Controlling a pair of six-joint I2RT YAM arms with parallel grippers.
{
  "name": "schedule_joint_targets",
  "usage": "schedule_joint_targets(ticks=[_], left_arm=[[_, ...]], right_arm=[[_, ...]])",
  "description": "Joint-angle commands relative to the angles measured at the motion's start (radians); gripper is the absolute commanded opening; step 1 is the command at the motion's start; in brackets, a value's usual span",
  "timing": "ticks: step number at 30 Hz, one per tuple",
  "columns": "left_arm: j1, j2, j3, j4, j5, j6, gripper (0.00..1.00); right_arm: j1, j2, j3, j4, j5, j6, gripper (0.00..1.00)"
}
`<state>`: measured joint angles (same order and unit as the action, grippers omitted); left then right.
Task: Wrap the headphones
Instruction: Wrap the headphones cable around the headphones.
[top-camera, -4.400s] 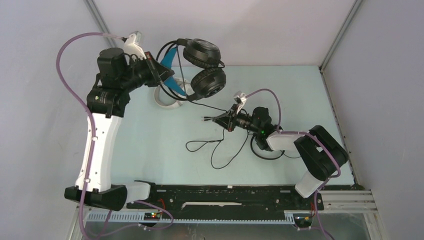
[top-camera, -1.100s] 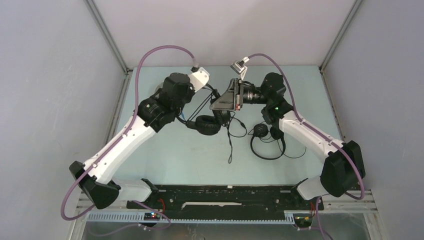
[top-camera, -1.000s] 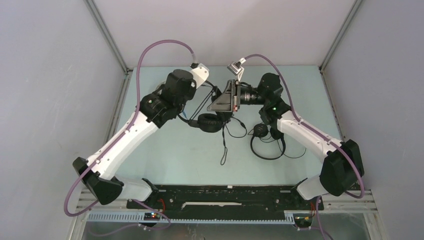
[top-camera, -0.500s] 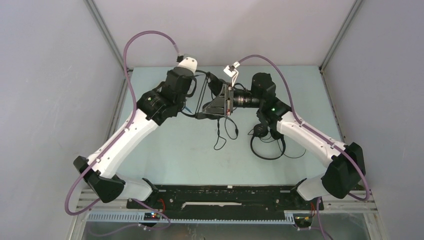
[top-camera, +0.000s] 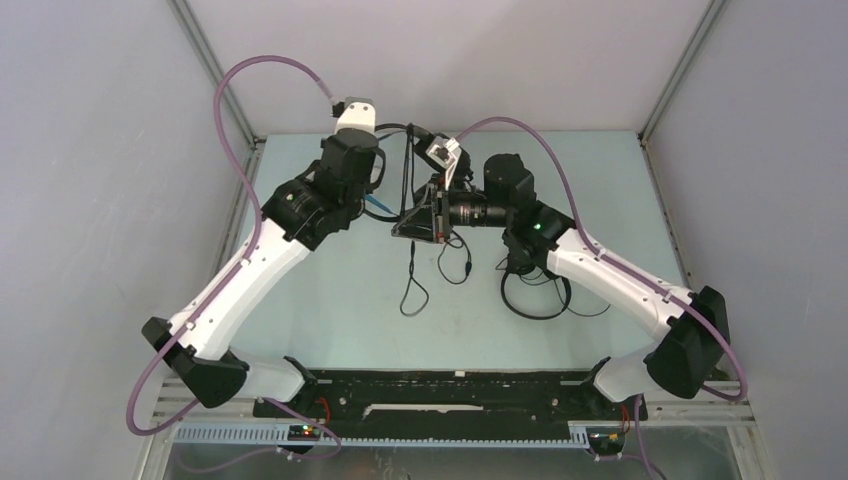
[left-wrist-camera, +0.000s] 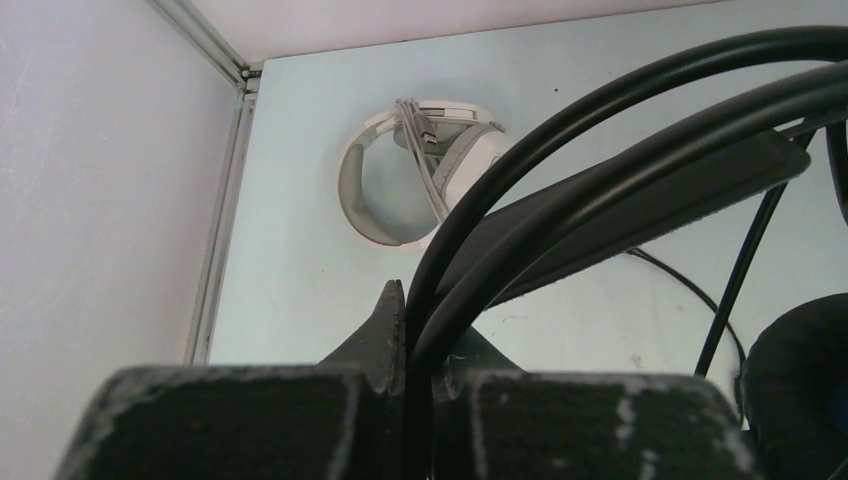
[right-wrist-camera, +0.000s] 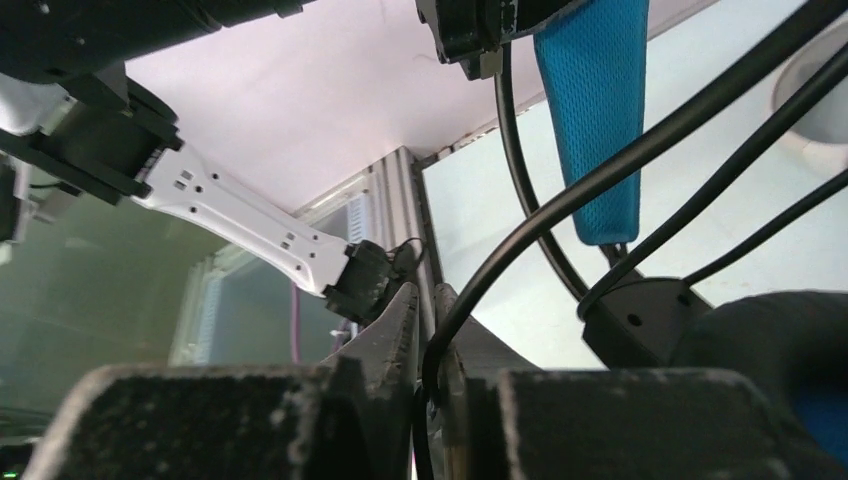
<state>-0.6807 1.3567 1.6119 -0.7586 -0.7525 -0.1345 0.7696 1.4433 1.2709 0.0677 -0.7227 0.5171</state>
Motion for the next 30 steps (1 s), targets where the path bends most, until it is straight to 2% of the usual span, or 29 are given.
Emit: schedule_joint_targets(ticks=[1,4,10,17,25,30], left_arm=[[0.021,-0.078,-0.003,0.165,0.012,-0.129,0.00],[0.024,-0.079,-0.004,0.162,0.021,-0.145,0.00],[0.034,-0.094,-0.029,0.175,0.063,-0.191,0.00],[0.061,-0.095,-0.032,0.172,0.107,-0.224,0.00],[0.098,-0.107,-0.033,0.173,0.181,-0.269,0.00],[0.135,-0.119,-0.028,0.169,0.235,-0.300,0.00]], right_arm=[[0.046,-0.040,0.054,-0.033,0.073,-0.117,0.09],[0.067,-0.034,0.059,-0.020,0.082,-0.135,0.07],[0.090,0.014,0.120,-0.122,0.112,-0.177,0.06],[0.092,0.026,0.134,-0.185,0.192,-0.213,0.16],[0.113,0.060,0.184,-0.293,0.252,-0.279,0.16],[0.123,0.055,0.180,-0.305,0.236,-0.331,0.22]])
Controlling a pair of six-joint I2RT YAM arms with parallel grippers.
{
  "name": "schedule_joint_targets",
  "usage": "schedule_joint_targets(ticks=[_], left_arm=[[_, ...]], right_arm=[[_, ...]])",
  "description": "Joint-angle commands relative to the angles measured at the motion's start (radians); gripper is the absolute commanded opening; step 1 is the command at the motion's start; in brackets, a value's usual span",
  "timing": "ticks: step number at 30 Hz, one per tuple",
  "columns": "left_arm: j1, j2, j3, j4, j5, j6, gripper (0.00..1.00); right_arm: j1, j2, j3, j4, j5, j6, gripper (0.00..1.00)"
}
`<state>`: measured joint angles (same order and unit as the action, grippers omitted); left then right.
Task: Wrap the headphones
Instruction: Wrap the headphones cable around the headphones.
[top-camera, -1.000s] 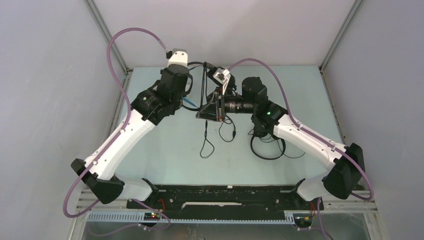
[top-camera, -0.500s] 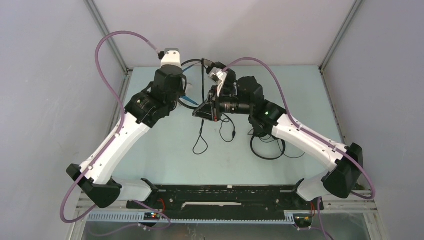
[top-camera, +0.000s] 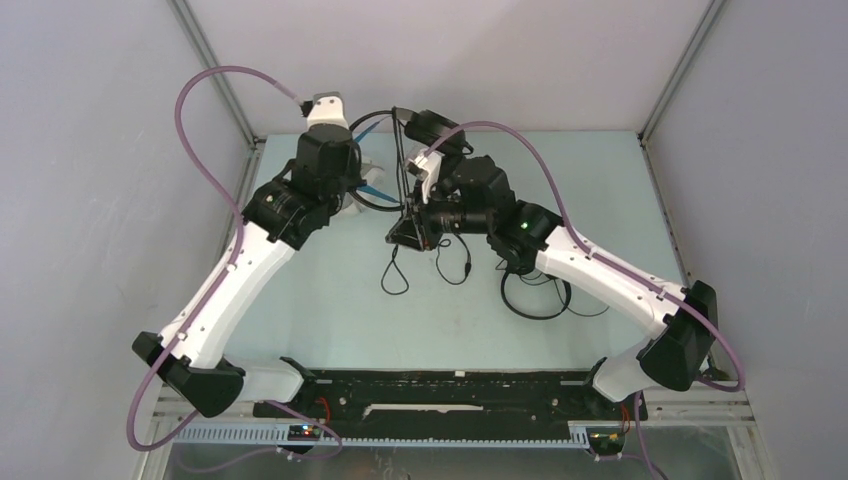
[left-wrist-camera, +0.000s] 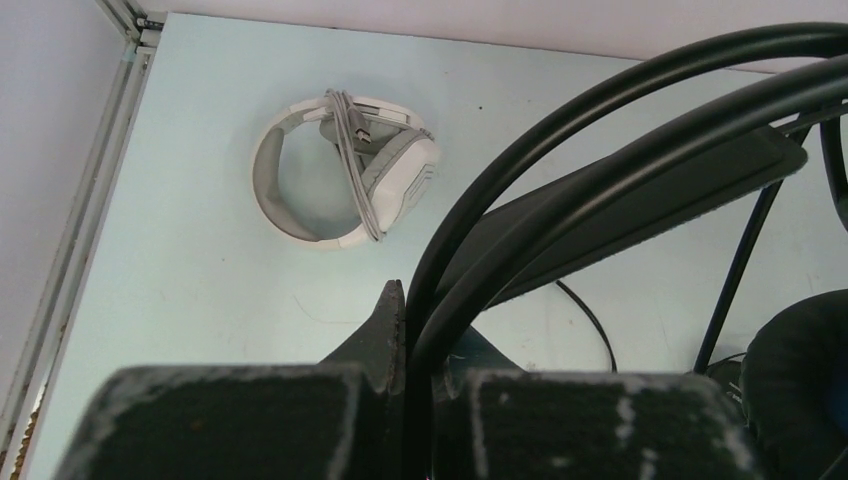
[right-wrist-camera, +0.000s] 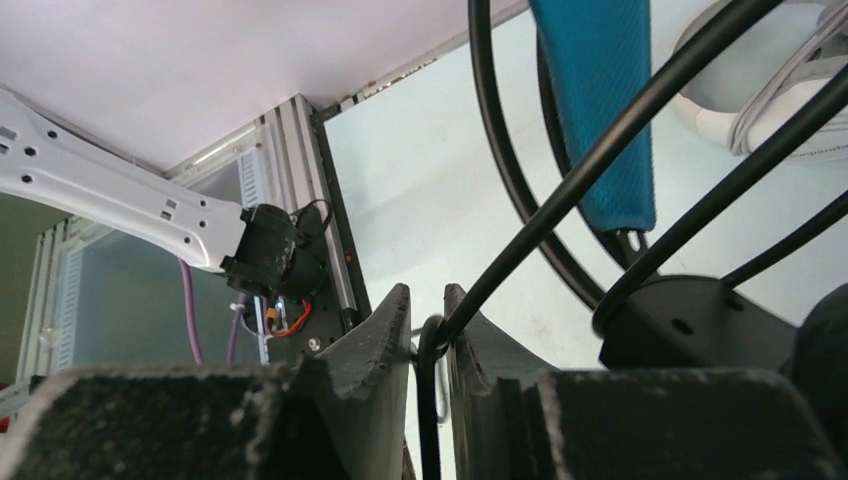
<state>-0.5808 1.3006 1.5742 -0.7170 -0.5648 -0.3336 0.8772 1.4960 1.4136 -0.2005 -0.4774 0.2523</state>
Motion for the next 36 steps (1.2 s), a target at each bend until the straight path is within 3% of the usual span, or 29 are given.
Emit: schedule_joint_targets(ticks=[1,10,21,36], left_arm=[[0.041,-0.065,0.014,0.124,0.055,-0.104,0.00],[0.063,-0.087,0.039,0.113,0.078,-0.113,0.00],[0.144,-0.090,0.057,0.139,0.157,-0.174,0.00],[0.304,-0.114,0.056,0.225,0.292,-0.263,0.00]], right_arm=[[0.014,0.000,0.038,-0.044,-0.014,-0.081,0.23],[0.005,-0.035,0.002,-0.057,-0.023,-0.150,0.25],[0.012,-0.066,-0.072,-0.023,-0.040,-0.125,0.05],[0.026,-0.124,-0.284,0.051,-0.051,-0.023,0.00]])
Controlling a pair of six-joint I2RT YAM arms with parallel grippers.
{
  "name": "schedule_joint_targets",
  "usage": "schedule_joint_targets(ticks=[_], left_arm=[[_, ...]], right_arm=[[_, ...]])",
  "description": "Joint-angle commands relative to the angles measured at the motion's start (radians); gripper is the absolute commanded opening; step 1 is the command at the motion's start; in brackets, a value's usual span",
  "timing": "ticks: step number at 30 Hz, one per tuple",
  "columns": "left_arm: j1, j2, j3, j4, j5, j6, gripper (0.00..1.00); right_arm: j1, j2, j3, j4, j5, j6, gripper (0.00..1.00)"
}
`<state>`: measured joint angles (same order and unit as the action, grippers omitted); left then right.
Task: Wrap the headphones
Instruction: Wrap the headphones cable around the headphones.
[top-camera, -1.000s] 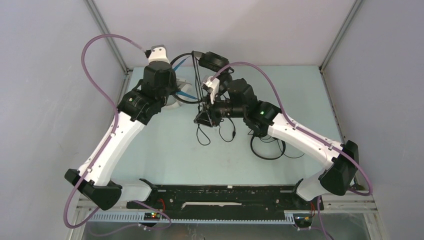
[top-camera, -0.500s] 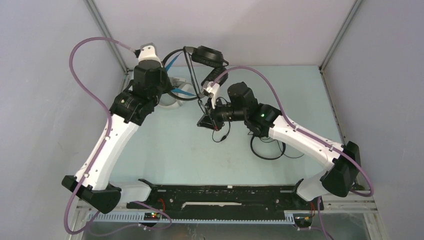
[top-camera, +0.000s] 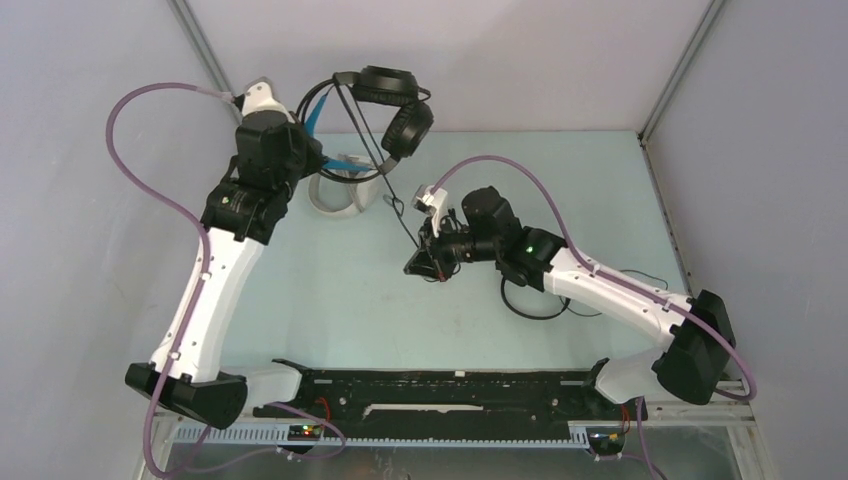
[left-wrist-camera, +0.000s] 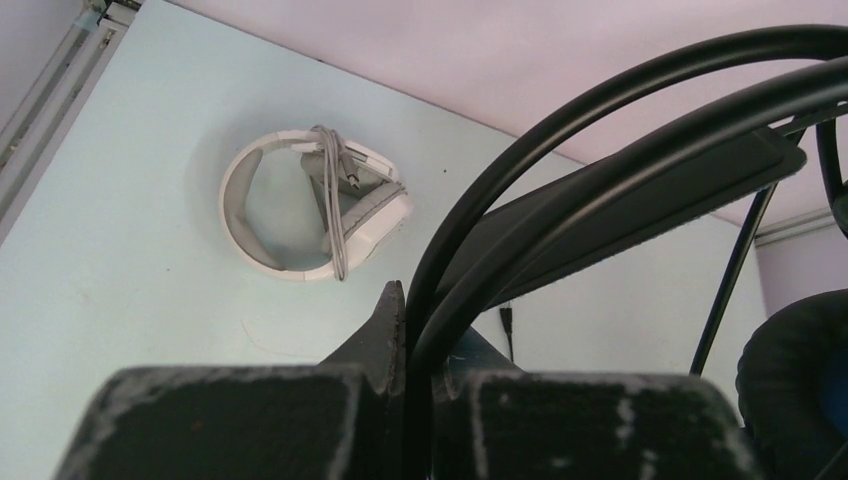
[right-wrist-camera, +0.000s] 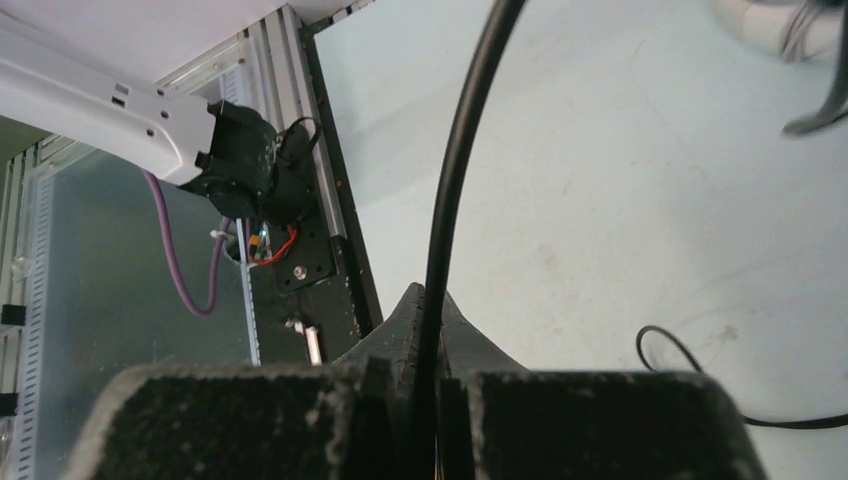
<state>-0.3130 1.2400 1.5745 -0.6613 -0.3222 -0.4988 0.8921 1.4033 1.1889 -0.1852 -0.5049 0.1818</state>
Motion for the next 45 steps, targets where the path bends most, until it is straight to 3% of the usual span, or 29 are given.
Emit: schedule_joint_targets(ticks=[1,19,45], left_arm=[[0.044,-0.052,0.063,0.171,0.053,-0.099,0.00],[0.216,-0.044,0.191,0.172,0.172,-0.168,0.00],[0.465,-0.020,0.317,0.149,0.348,-0.254,0.00]], right_arm=[[0.012,-0.034,-0.087,0.043,-0.020,0.057,0.00],[-0.079,-0.050,-0.380,0.055,0.104,0.133,0.00],[-0.236,-0.004,-0.430,-0.039,0.147,0.151,0.05]])
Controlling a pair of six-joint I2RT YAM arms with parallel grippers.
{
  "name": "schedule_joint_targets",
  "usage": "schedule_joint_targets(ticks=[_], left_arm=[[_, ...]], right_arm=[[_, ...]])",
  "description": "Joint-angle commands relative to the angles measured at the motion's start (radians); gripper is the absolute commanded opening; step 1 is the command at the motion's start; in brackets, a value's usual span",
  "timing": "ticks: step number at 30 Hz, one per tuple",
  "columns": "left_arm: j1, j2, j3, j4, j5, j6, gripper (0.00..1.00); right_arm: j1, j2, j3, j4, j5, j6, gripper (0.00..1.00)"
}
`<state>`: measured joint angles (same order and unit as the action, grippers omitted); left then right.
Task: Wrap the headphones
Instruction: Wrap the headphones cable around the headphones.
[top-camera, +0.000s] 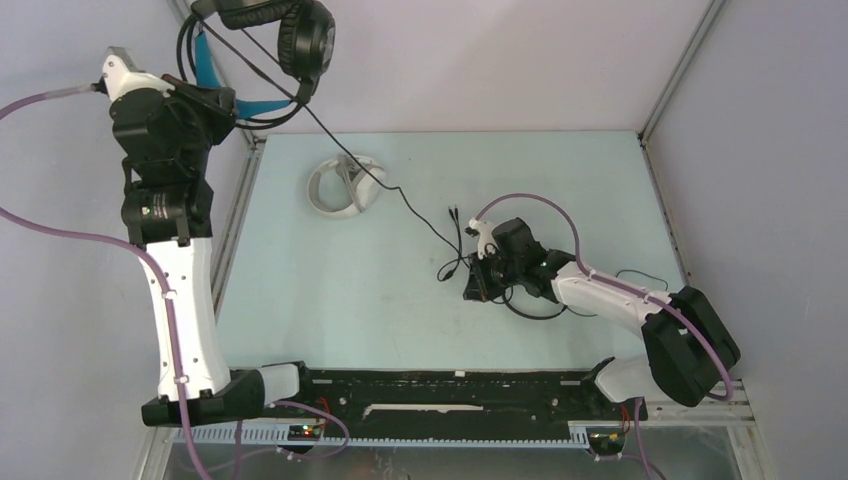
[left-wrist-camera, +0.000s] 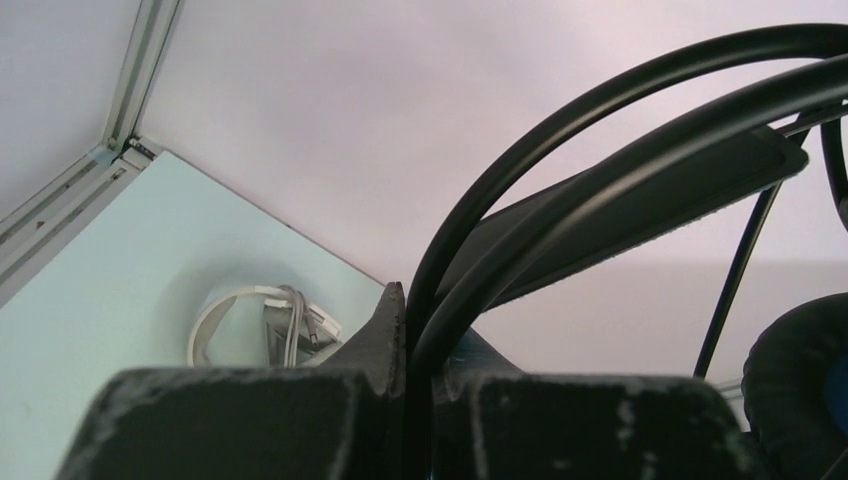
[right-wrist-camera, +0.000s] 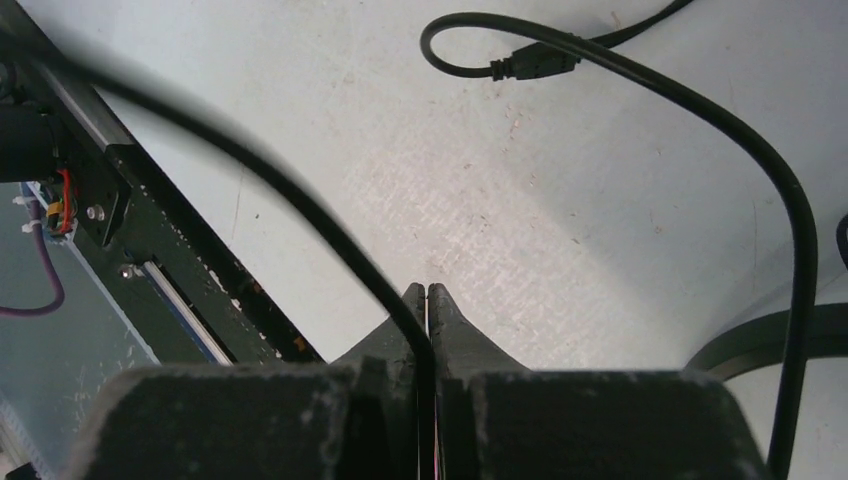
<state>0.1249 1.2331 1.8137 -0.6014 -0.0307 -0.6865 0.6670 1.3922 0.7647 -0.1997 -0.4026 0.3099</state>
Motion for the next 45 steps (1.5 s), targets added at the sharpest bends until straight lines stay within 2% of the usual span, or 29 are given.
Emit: schedule_joint_targets(ticks=[1,6,12,20,25,32,35,39,42,45], left_arm=[[0.032,-0.012,0.078,0.089,0.059,-0.067,0.00],[0.045,-0.001,0.085,0.081,0.078,-0.065,0.00],[0.046,0.009,0.071,0.095,0.138,-0.057,0.00],[0.046,0.009,0.053,0.064,0.158,-0.003,0.00],[0.034,0.026,0.080,-0.021,0.132,0.067,0.00],[-0.034,0.042,0.119,-0.102,-0.022,0.188,0.00],[-0.051,0.053,0.134,-0.119,-0.039,0.206,0.00],[-0.104,0.058,0.135,-0.132,-0.075,0.231,0.00],[-0.160,0.064,0.134,-0.142,-0.088,0.244,0.00],[-0.189,0.066,0.131,-0.152,-0.092,0.243,0.00]], right_arm=[[-0.015,0.005,-0.005,-0.027,0.055,0.027,0.06],[-0.031,-0.012,-0.005,-0.044,0.097,0.035,0.13],[-0.025,-0.106,0.008,-0.002,0.062,0.020,0.36],[-0.015,-0.213,0.074,-0.041,0.053,0.014,0.51],[-0.017,-0.265,0.098,-0.048,0.023,0.041,0.63],[-0.025,-0.305,0.121,-0.023,-0.155,0.106,0.68],[-0.029,-0.331,0.133,-0.021,-0.148,0.090,0.69],[-0.006,-0.353,0.133,0.105,-0.122,0.012,0.71],[0.014,-0.343,0.133,0.324,-0.092,0.004,0.75],[0.077,-0.301,0.133,0.557,-0.021,-0.104,0.79]])
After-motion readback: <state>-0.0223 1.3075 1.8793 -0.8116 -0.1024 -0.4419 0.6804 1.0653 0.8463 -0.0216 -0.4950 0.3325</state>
